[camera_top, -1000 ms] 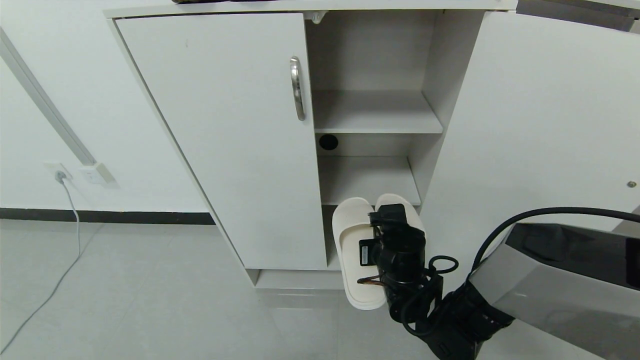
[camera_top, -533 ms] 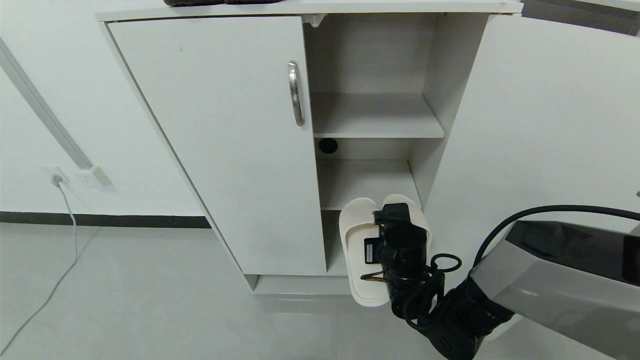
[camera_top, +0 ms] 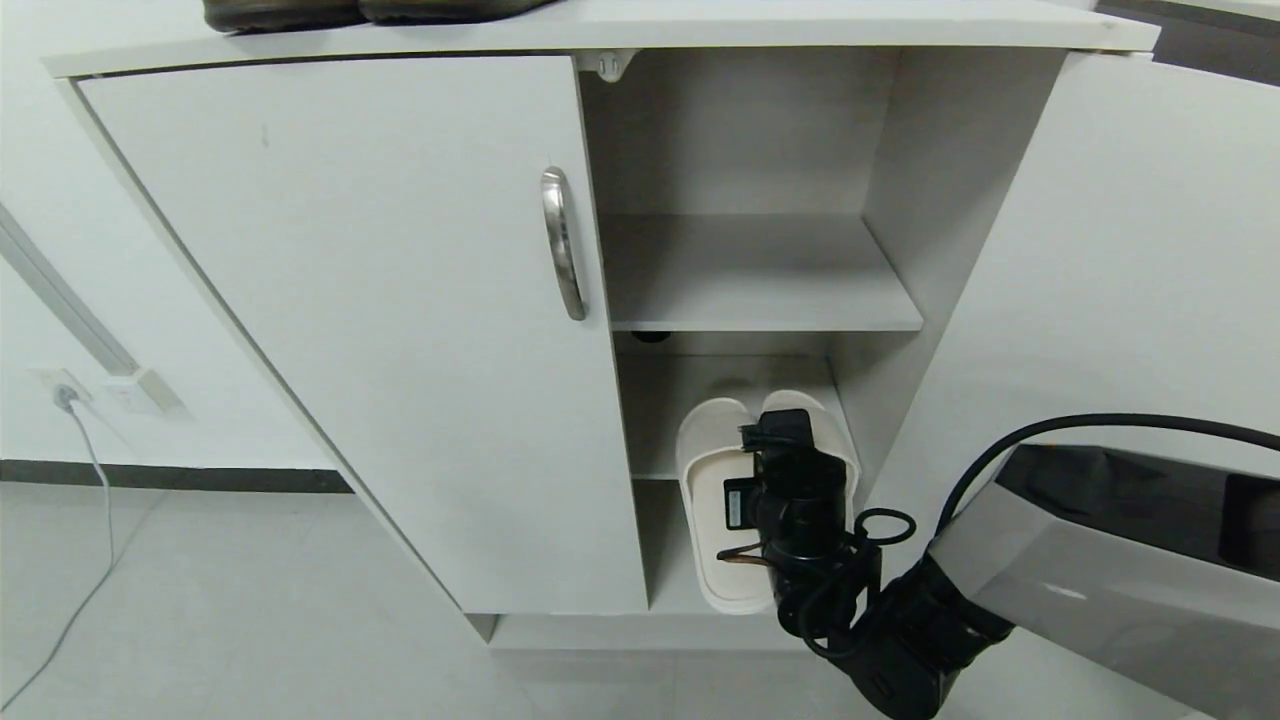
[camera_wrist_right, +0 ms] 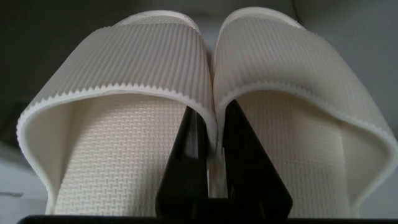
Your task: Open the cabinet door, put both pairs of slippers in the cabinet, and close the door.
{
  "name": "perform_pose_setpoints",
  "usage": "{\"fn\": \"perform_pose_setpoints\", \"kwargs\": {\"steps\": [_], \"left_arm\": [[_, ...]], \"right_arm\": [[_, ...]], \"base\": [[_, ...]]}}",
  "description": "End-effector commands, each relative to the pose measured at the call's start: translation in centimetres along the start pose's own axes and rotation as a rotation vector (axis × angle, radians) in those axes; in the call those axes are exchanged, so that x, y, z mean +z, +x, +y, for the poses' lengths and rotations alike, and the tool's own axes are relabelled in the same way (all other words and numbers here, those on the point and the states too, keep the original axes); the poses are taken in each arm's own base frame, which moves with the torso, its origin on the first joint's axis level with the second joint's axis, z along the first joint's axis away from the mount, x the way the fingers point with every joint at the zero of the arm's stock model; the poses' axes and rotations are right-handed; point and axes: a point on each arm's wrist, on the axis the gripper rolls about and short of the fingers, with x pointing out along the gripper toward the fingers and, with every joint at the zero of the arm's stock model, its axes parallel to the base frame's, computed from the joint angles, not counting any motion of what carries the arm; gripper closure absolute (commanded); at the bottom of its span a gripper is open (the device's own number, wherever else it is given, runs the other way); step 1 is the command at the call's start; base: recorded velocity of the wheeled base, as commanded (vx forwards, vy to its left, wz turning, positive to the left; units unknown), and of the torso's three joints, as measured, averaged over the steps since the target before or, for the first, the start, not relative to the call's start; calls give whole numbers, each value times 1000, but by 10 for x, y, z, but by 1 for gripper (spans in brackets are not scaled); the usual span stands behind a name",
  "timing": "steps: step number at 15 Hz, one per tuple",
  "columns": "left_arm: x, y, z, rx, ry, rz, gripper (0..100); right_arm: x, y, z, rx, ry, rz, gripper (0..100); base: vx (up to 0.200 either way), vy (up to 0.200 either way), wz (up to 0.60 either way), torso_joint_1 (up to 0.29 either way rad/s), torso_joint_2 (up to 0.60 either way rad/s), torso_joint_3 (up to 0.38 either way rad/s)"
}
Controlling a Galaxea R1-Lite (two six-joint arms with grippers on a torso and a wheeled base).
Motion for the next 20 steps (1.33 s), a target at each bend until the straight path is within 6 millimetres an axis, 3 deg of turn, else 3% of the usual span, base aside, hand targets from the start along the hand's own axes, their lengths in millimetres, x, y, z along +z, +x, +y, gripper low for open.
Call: {"fn": "perform_pose_setpoints", "kwargs": {"steps": [1, 8, 11, 20], "left_arm": [[0, 0, 0, 3, -2, 1, 100], [0, 0, 0, 3, -2, 1, 100], [0, 0, 0, 3, -2, 1, 100], [0, 0, 0, 6, -2, 1, 100]], "right_arm": [[-11, 5, 3, 0, -11, 12, 100], [-13, 38, 2, -29, 3, 6, 100], [1, 56, 6, -35, 22, -14, 100], [18, 97, 3, -71, 40, -36, 100]], "base": [[0, 0, 0, 0, 0, 0], [0, 0, 0, 0, 0, 0], [0, 0, 0, 0, 0, 0], [0, 0, 0, 0, 0, 0]]}}
